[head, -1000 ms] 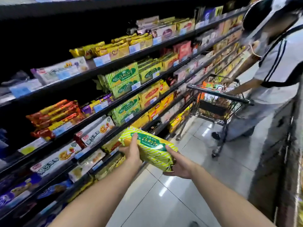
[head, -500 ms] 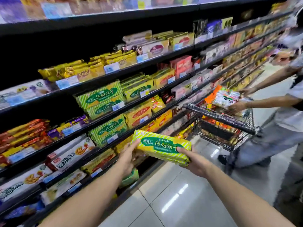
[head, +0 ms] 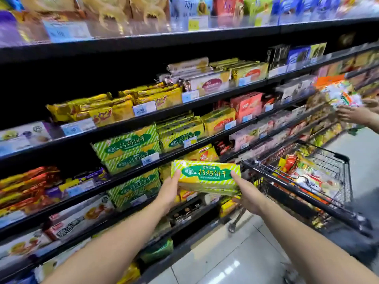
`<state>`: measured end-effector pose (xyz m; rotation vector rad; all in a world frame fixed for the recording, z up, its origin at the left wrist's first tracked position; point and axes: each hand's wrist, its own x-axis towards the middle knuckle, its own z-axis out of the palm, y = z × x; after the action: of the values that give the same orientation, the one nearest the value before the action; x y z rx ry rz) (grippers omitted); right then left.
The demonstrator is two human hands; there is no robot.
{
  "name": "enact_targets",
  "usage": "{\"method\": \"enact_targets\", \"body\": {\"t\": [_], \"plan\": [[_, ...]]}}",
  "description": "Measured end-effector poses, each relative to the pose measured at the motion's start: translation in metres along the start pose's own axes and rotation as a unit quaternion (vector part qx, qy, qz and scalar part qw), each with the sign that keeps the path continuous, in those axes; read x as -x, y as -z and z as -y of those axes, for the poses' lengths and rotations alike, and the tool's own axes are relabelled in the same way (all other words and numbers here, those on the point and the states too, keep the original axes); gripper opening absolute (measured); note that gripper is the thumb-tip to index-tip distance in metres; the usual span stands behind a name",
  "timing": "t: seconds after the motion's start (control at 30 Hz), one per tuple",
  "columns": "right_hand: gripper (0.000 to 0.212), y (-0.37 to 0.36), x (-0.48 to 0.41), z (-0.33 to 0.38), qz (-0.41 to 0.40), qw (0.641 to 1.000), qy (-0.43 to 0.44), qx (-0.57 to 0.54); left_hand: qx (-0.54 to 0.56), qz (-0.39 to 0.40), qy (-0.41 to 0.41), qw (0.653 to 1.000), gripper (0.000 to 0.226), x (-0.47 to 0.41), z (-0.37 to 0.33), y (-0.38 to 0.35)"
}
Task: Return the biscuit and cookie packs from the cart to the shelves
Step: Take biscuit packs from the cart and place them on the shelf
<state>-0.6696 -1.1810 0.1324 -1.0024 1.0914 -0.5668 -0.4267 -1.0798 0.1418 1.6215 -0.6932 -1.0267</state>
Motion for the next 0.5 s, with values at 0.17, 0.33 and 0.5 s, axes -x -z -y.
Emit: {"method": "enact_targets", "body": {"t": [0.17, 0.33, 0.5], "plan": [[0.048, 0.006, -0.054, 0.043, 0.020, 0.999, 0.019, 0.016, -0.088, -0.025, 0.005, 0.996, 0.095, -0.033, -0.019, -0.008], [0.048, 0.023, -0.094, 0.081, 0.105, 0.990, 0.048, 0.078, -0.106, -0.031, -0.048, 0.993, 0.059, -0.065, -0.033, -0.014], [0.042, 0.040, -0.132, 0.118, 0.190, 0.971, 0.088, 0.113, -0.135, -0.062, -0.039, 0.988, 0.098, -0.072, -0.045, -0.028]]}}
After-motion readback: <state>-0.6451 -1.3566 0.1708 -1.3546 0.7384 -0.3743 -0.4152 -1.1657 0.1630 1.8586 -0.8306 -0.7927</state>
